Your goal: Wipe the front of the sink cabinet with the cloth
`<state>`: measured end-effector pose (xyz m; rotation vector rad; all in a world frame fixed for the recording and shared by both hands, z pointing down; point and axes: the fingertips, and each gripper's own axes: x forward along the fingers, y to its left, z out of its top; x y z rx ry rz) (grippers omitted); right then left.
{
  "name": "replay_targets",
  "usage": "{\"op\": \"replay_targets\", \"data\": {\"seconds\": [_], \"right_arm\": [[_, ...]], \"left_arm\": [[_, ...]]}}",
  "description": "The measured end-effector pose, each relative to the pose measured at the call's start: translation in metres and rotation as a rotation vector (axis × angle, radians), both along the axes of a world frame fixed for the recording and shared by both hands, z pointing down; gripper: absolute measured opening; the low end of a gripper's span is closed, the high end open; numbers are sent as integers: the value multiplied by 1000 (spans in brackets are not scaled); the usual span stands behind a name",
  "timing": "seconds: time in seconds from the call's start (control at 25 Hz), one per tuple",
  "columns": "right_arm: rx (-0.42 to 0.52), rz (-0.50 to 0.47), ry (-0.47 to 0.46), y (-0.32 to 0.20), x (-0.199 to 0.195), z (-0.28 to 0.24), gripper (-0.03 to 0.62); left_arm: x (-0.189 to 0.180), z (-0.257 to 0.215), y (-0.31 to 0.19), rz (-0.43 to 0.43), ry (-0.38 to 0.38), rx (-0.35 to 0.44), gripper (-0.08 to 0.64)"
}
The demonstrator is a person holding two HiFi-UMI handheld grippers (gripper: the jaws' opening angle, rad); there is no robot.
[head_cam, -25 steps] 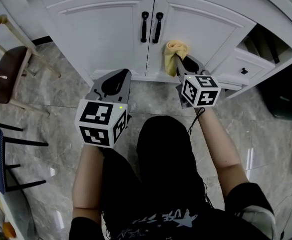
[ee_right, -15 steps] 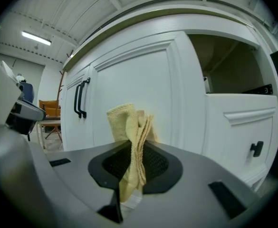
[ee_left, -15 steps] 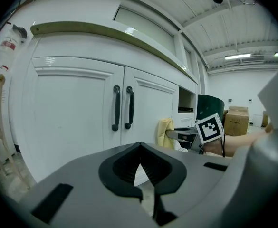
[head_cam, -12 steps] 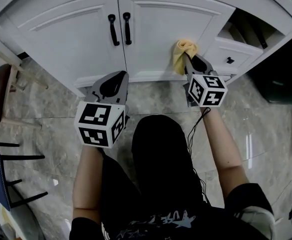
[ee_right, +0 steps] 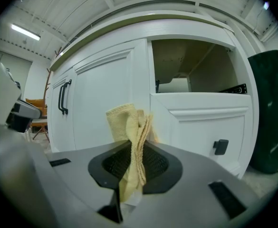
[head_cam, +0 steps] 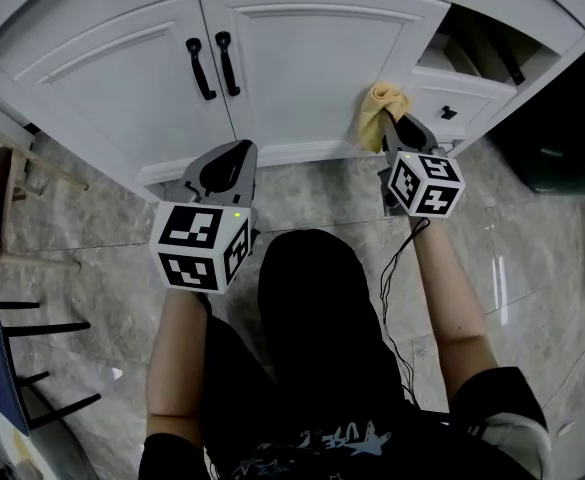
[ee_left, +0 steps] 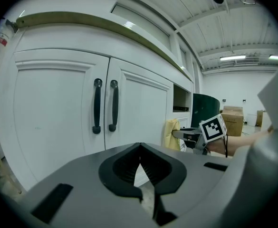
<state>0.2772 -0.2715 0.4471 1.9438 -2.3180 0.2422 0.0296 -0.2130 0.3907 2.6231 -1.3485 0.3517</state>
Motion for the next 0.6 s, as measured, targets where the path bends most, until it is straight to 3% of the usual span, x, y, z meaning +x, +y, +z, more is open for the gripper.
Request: {"op": "replay_targets", "data": {"seconds": [0.24, 0.6], "right_arm": [[0, 11, -7, 4, 3, 4, 63], [5, -215, -1, 9, -90, 23, 63]], "left_arm": [[-8, 5, -2, -45, 19, 11, 17], [-65, 22, 4, -150, 13, -9, 17]]}}
